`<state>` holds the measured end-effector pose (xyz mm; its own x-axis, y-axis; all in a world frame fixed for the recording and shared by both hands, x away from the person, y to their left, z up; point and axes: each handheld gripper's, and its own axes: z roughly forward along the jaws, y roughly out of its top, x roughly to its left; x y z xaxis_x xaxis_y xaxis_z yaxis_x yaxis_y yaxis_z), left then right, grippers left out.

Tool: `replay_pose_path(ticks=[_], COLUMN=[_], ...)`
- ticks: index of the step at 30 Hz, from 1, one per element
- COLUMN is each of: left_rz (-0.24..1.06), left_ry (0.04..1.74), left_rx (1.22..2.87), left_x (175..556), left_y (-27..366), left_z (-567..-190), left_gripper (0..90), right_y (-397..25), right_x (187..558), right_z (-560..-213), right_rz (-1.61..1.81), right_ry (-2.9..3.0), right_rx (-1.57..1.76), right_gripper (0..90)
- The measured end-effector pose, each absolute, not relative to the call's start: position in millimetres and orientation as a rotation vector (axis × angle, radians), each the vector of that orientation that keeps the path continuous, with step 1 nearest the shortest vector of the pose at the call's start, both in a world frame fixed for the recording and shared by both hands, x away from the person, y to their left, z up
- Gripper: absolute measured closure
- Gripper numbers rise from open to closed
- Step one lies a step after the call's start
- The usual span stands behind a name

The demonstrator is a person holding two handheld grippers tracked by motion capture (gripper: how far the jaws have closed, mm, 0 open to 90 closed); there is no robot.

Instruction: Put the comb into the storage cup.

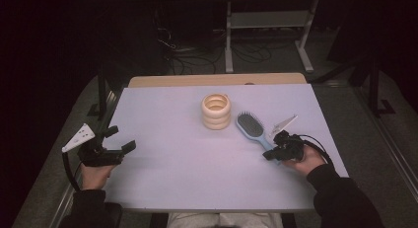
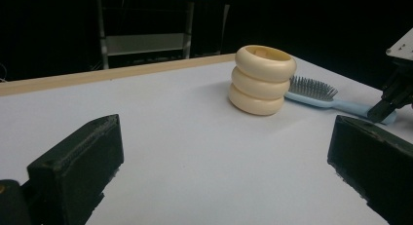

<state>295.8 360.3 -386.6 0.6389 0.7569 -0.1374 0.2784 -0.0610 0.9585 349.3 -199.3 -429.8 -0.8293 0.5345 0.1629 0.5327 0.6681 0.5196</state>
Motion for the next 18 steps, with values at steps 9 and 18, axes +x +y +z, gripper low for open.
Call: replay_pose_path(ticks=[9, 18], left_rz=[0.483, 0.483], left_ry=[0.868, 0.869], left_rx=[1.635, 1.635], left_x=[296.1, 296.3], left_y=[360.1, 360.0], left_z=[-386.7, -386.8], left_gripper=[0.0, 0.0], right_y=[-212.6, -219.8], right_x=[348.9, 350.1], right_z=[-426.6, -427.6], right_rz=[0.914, 0.868], right_ry=[2.835, 2.825], right_rx=[0.94, 0.952], right_gripper=[89.1, 89.1])
